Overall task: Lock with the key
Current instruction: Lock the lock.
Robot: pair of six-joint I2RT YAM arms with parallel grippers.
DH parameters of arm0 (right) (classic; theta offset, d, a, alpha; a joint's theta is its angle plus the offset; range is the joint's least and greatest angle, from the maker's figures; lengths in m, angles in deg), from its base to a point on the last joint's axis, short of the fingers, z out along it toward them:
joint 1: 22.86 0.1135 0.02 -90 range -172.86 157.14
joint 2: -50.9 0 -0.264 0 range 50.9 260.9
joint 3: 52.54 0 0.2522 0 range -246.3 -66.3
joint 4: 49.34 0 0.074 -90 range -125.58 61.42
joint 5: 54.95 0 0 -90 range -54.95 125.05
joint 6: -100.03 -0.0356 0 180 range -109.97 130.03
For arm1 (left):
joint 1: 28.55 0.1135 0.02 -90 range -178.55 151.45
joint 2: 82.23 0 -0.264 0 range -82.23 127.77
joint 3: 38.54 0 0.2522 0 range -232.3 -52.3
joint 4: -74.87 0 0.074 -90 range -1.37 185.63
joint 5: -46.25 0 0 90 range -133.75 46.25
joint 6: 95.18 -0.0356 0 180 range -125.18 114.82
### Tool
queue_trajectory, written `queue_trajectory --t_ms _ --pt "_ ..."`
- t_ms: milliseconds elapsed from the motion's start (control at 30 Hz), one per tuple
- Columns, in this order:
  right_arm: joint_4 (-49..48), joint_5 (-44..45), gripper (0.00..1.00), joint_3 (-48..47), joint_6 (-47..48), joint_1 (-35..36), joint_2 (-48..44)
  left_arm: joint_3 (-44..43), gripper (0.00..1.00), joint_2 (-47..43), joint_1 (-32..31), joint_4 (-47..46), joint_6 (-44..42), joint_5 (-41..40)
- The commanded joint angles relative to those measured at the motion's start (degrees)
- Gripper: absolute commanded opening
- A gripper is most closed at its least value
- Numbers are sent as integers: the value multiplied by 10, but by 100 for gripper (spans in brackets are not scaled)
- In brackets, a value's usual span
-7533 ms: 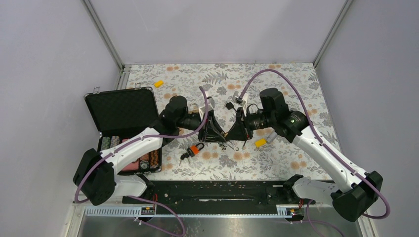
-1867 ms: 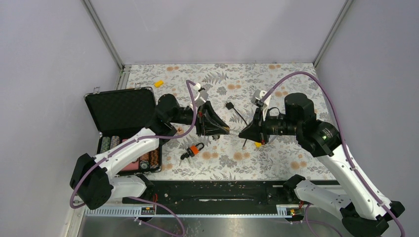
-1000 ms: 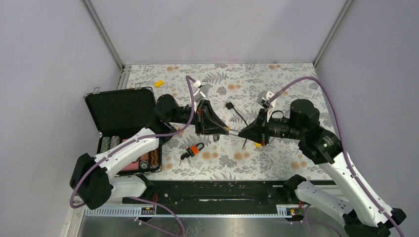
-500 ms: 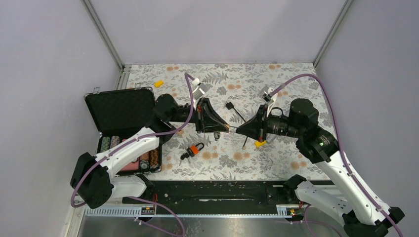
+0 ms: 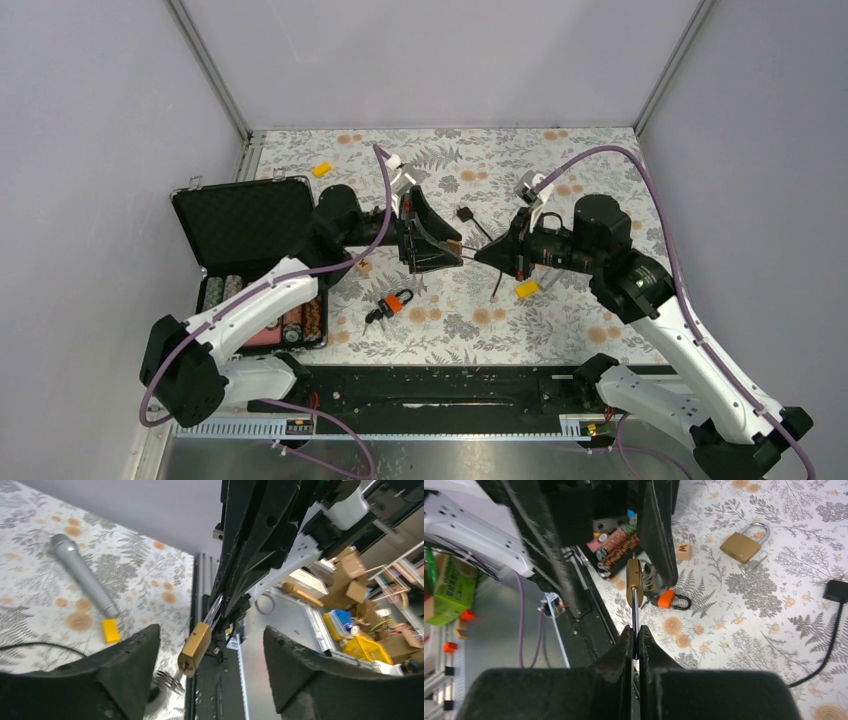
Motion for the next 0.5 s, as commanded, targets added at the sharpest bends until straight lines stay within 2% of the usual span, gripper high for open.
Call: queue_trajectory --t_ms 0,100,233,400,467 --pt "43 -9 0 -39 94 4 2 -33 79 -59 9 81 -108 -38" --pt "113 -22 0 -45 169 4 2 -48 85 -73 9 182 -218 -41" --pt "152 -70 0 -48 216 4 6 -51 87 -60 8 253 -314 -33" --pt "169 -126 0 -51 226 4 41 -80 78 3 -13 285 -326 46" --pt "172 -142 0 -51 236 4 63 -89 73 25 -31 299 -338 41"
